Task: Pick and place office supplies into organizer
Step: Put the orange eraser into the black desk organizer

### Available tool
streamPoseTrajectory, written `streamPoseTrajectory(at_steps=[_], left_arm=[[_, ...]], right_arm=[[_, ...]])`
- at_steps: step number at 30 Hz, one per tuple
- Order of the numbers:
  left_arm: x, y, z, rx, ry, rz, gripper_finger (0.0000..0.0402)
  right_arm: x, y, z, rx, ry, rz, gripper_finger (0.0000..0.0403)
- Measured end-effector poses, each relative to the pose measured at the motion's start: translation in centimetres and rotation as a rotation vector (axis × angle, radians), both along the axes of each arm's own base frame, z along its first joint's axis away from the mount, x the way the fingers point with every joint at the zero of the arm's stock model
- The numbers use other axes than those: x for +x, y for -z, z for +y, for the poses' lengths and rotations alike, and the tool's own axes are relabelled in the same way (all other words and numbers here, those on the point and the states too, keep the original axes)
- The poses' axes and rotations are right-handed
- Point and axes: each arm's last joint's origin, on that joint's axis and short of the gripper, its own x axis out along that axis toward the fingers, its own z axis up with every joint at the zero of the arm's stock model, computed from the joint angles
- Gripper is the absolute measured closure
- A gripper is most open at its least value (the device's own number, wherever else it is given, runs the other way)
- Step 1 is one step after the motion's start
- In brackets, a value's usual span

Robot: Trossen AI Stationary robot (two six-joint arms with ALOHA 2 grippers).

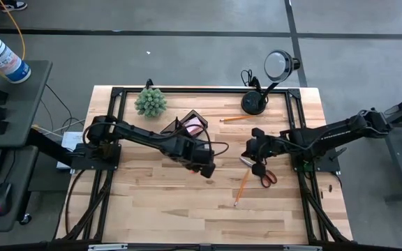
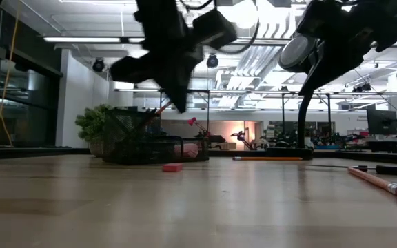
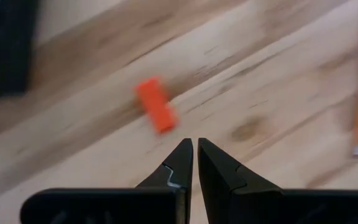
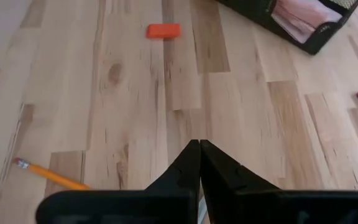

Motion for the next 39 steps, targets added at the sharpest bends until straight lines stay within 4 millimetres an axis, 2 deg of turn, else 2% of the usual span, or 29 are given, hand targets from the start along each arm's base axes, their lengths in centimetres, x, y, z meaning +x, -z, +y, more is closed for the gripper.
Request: streamPoseTrajectory(at_steps=[7,14,16,18,24,27,35,39], left_arm=[[-0.5,1.0,0.3,-0.044,-0.058,0.093,0.0387],[1.1,3.1,0.5,-0.102,-0.059,0.057,0.0387],[0.8,3.6,0.5,-0.107,-0.056,0.105,0.0387],[1.6,4.1,0.4,-0.117,-0.050,0.059,0.0387],[1.4,5.0,0.4,-0.124,-0.045,0.105,0.0382],[1.6,4.9,0.4,-0.124,-0.045,0.090,0.0355],[1.5,4.9,0.5,-0.118,-0.068,0.093,0.0217],[1.6,4.9,0.5,-0.080,-0.077,0.089,0.0170]], right_arm=[[0.2,-0.2,0.1,0.003,-0.041,-0.029,0.0396],[0.3,-0.3,0.1,-0.002,-0.055,-0.044,0.0401],[0.3,-0.3,0.2,0.005,-0.056,-0.041,0.0399],[0.3,-0.3,0.2,0.016,-0.067,-0.043,0.0397],[0.4,-0.4,0.2,0.023,-0.072,-0.049,0.0401],[0.4,-0.4,0.2,0.024,-0.072,-0.051,0.0401],[0.4,-0.4,0.2,0.023,-0.073,-0.053,0.0398],[0.4,-0.4,0.2,0.023,-0.074,-0.053,0.0401]])
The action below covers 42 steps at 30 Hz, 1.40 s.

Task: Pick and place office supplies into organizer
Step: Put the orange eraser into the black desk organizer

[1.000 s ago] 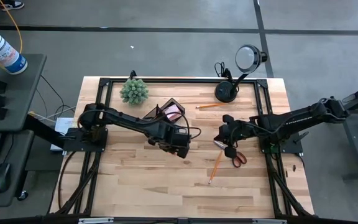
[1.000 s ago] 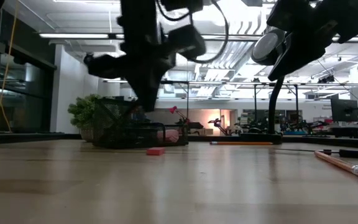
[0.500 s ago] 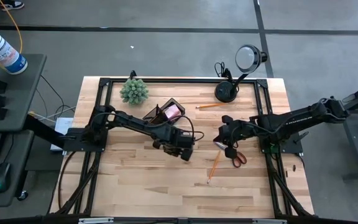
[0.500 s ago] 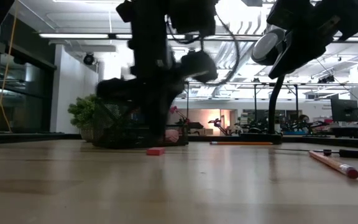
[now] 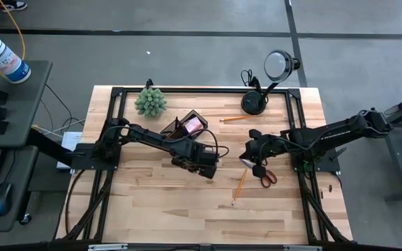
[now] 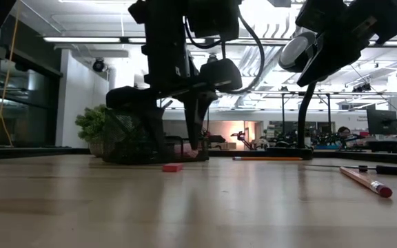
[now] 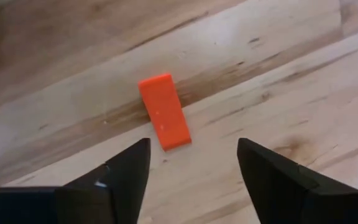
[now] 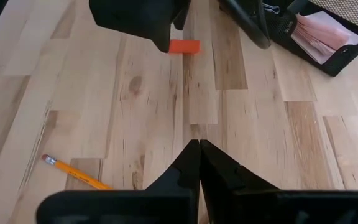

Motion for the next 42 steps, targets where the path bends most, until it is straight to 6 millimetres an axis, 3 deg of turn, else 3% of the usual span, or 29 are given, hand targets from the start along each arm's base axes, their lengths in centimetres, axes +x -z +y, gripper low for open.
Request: streamPoseTrajectory(at_steps=[7,19,27,33,42], left_arm=[[-0.1,0.0,0.2,0.045,-0.006,0.004,0.0150],[-0.4,0.0,0.6,0.095,-0.029,0.035,0.0193],[-0.3,0.0,0.7,0.124,-0.039,0.033,0.0191],[0.3,2.2,0.5,0.060,-0.054,0.055,0.0192],[0.3,2.3,0.8,0.061,-0.083,0.056,0.0196]], right_arm=[[0.0,0.0,0.0,0.000,0.000,0.000,0.0397],[0.0,0.0,0.0,0.009,-0.011,0.001,0.0397],[0.0,0.0,0.0,0.006,-0.013,0.000,0.0399],[0.0,0.0,0.0,0.006,-0.013,0.001,0.0396],[0.0,0.0,0.0,0.007,-0.013,0.003,0.0394]])
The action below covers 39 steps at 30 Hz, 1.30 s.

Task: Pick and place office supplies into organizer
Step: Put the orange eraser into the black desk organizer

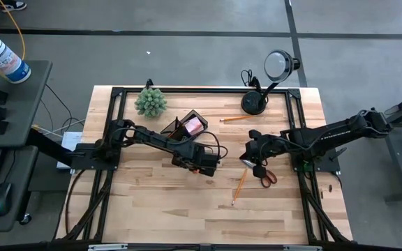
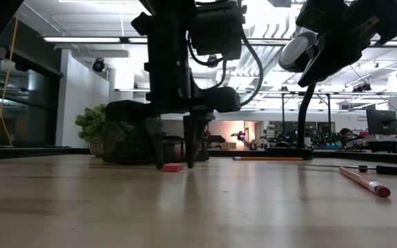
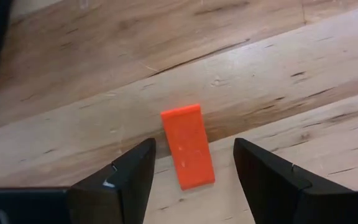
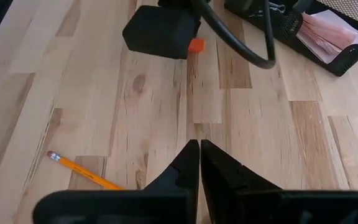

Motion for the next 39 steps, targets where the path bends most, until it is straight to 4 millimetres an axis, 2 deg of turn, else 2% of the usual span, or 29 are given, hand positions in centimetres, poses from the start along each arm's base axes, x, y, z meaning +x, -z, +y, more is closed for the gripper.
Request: streamPoseTrajectory(at_steps=[5,15,18,26,32,39], left_arm=[[-0.1,0.0,0.0,0.003,0.014,0.008,0.0236],[0.0,-0.1,-0.1,0.029,0.094,0.009,0.0368],[-0.1,-0.3,-0.5,0.045,0.104,0.004,0.0393],[0.3,-2.0,-1.4,0.119,0.184,-0.031,0.0380],[1.0,-4.0,-1.6,0.169,0.242,-0.033,0.0400],[1.3,-4.6,-1.5,0.092,0.228,-0.064,0.0367]], right_arm=[[0.0,0.0,0.0,0.000,0.000,0.000,0.0395],[0.0,0.0,0.0,0.000,0.000,0.000,0.0400],[0.0,0.0,0.0,-0.001,0.000,0.000,0.0400],[0.0,0.0,0.0,-0.040,-0.021,-0.003,0.0401],[0.0,0.0,0.0,-0.040,-0.021,-0.003,0.0394],[0.0,0.0,-0.1,-0.040,-0.021,-0.002,0.0398]])
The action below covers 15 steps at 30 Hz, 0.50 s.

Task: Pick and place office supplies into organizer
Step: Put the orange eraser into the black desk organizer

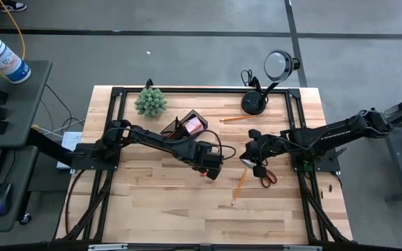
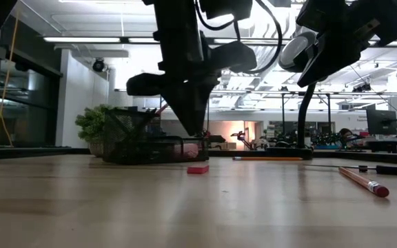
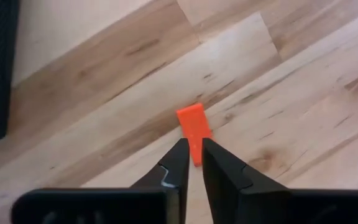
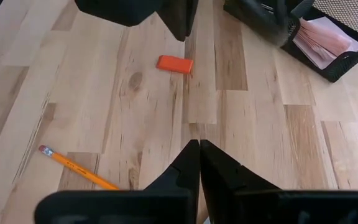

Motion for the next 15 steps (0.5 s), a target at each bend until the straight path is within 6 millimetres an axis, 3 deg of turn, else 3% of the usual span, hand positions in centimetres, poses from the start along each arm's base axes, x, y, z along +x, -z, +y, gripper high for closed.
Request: streamPoseTrajectory(at_steps=[15], left_arm=[[0.9,1.2,-0.1,-0.031,-0.149,-0.049,0.0267]], right_arm=[[0.0,0.0,0.0,0.001,-0.001,-0.001,0.0393]])
